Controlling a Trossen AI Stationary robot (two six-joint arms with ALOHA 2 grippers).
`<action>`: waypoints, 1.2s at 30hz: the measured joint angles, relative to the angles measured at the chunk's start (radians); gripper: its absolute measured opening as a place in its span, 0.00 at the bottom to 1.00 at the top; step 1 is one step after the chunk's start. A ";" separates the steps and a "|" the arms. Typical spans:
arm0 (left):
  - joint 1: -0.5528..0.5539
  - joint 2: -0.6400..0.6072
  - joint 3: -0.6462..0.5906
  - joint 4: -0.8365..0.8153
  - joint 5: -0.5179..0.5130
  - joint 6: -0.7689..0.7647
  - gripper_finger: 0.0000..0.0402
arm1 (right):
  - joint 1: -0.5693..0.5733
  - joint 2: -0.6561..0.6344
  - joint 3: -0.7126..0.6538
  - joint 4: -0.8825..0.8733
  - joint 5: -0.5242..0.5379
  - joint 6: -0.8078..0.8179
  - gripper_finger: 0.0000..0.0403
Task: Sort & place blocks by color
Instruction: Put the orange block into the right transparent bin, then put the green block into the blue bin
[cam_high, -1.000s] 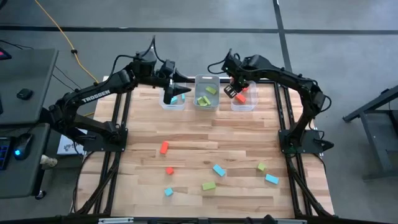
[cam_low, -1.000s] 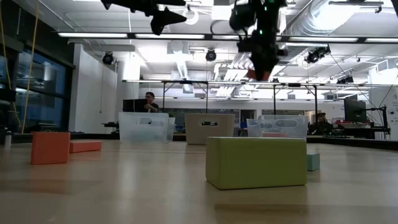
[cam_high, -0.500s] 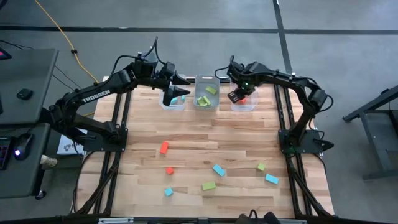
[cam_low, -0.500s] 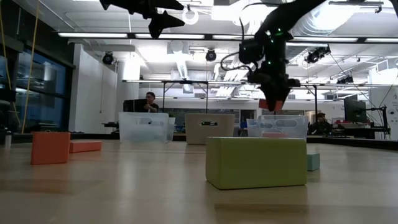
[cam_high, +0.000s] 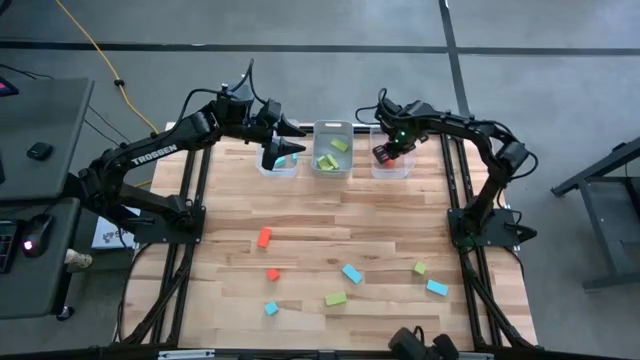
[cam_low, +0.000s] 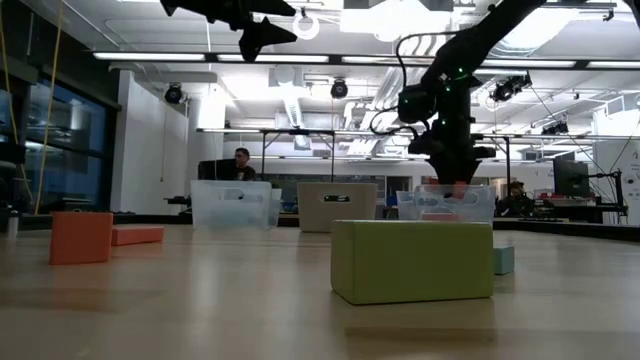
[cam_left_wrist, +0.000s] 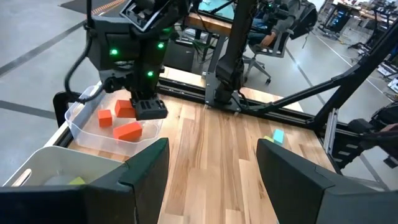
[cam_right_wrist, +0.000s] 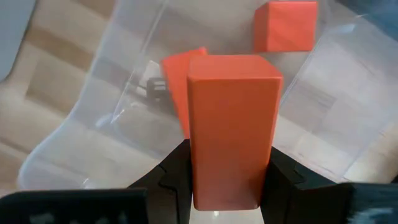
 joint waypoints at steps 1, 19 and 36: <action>0.000 0.000 0.000 0.000 0.000 0.000 0.55 | -0.010 0.006 0.000 0.006 -0.007 0.003 0.28; -0.002 0.000 0.000 0.000 0.000 0.000 0.55 | -0.043 0.037 0.000 0.017 -0.067 0.024 0.39; 0.001 0.000 0.000 0.000 0.000 0.011 0.55 | 0.019 -0.016 0.229 -0.187 -0.076 0.088 0.52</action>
